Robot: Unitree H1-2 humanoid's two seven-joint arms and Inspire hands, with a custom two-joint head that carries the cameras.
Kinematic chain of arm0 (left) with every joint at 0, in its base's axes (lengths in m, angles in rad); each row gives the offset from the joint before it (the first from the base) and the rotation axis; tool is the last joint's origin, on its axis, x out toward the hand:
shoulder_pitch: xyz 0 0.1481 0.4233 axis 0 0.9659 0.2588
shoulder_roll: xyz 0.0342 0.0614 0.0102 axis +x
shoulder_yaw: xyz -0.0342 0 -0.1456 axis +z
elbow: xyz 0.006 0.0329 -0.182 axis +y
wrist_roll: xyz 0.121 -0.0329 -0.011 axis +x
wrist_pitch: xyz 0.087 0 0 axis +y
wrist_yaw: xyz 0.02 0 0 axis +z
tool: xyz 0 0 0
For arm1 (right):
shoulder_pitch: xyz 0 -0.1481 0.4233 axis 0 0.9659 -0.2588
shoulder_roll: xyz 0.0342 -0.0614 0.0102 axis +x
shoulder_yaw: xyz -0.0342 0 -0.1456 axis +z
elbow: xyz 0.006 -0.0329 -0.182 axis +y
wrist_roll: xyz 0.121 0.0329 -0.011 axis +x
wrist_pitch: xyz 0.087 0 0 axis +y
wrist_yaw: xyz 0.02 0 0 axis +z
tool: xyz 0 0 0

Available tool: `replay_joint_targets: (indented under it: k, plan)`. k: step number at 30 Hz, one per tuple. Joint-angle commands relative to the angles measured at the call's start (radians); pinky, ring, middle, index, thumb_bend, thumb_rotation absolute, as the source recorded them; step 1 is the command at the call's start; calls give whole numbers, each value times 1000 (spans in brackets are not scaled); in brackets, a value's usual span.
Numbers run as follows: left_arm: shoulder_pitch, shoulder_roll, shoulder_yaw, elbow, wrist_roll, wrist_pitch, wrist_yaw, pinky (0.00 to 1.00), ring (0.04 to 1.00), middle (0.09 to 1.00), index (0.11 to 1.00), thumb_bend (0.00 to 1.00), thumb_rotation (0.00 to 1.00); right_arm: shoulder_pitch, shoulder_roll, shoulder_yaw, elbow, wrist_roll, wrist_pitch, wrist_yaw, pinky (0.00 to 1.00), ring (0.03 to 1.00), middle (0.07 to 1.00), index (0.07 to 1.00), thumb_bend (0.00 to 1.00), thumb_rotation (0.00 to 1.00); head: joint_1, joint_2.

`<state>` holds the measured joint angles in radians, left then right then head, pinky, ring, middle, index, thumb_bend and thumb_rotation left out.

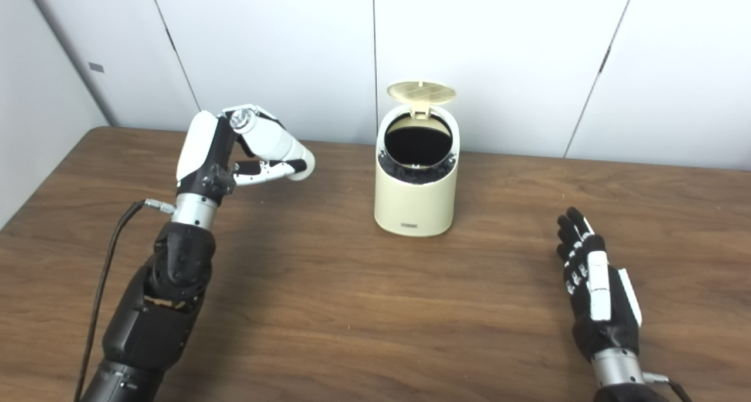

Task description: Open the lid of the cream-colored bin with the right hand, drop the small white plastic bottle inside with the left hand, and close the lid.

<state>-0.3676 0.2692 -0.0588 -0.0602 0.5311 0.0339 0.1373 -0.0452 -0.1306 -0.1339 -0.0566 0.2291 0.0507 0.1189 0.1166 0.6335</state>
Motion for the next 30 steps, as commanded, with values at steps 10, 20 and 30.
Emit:
replay_joint_targets:
  k: [10, 20, 30]
  plan:
    - [-92, -8, -41, -133, 44, -41, -43, 320, 429, 524, 482, 473, 0, -29, 17, 4, -17, -12, -13, -18, 998, 983, 940, 929, 560, 945, -34, -5]
    - [-139, -48, -69, -147, 122, -79, -29, 315, 409, 522, 491, 472, 0, -28, 35, 15, -13, -28, -17, -42, 982, 961, 926, 915, 568, 940, -59, -16]
    - [-182, -113, -89, -57, 137, -213, 35, 396, 429, 492, 480, 479, 0, -29, 51, 17, -15, -28, -14, -50, 996, 958, 922, 915, 551, 920, -61, -21]
